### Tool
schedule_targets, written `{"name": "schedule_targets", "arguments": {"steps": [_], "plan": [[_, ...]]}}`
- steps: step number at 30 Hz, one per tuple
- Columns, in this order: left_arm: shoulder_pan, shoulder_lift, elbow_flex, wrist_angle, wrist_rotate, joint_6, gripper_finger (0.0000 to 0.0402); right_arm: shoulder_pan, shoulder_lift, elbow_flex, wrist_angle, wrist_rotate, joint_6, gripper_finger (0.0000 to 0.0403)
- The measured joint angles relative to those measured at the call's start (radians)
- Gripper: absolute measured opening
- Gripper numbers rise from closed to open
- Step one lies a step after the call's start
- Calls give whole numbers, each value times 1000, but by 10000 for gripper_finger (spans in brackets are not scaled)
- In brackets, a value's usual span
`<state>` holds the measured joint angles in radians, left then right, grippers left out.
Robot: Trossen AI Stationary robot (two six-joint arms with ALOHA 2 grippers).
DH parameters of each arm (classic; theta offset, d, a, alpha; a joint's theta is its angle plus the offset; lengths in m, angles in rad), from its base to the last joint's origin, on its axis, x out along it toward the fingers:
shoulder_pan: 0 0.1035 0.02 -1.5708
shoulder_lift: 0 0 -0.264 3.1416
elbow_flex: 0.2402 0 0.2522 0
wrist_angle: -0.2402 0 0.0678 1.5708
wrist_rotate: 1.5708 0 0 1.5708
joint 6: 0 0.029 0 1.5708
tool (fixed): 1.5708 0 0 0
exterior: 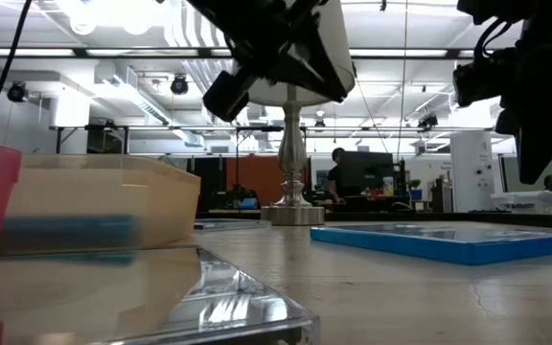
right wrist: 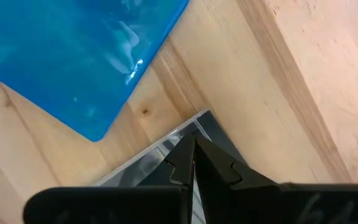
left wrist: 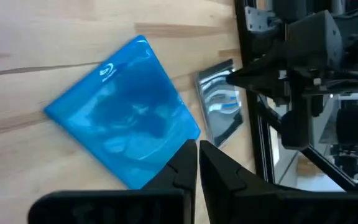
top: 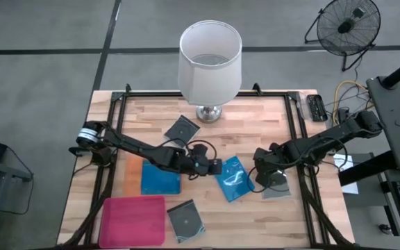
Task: Pick & place jewel cases by type
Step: Put the blue cd case into the orange bin
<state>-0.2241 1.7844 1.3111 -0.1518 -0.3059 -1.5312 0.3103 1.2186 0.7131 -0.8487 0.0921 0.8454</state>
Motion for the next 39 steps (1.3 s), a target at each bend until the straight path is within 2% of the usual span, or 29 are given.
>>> {"name": "schedule_targets", "arguments": {"steps": [8, 19, 24, 31, 33, 39], "plan": [[0, 35, 66, -112, -12, -87, 0, 0, 0, 0, 66, -18, 37, 9], [-7, 133, 80, -108, 11, -234, 0, -11, 1, -13, 85, -14, 60, 9], [-11, 208, 176, -172, 44, -258, 0, -10, 1, -26, 121, -14, 60, 9], [-14, 353, 422, -426, 53, -284, 0, -10, 2, -28, 150, -14, 43, 9], [-14, 389, 484, -442, 54, -285, 0, -10, 2, -29, 152, -14, 41, 9], [-25, 406, 528, -559, 54, -297, 0, -10, 2, -40, 151, -14, 36, 9]]}}
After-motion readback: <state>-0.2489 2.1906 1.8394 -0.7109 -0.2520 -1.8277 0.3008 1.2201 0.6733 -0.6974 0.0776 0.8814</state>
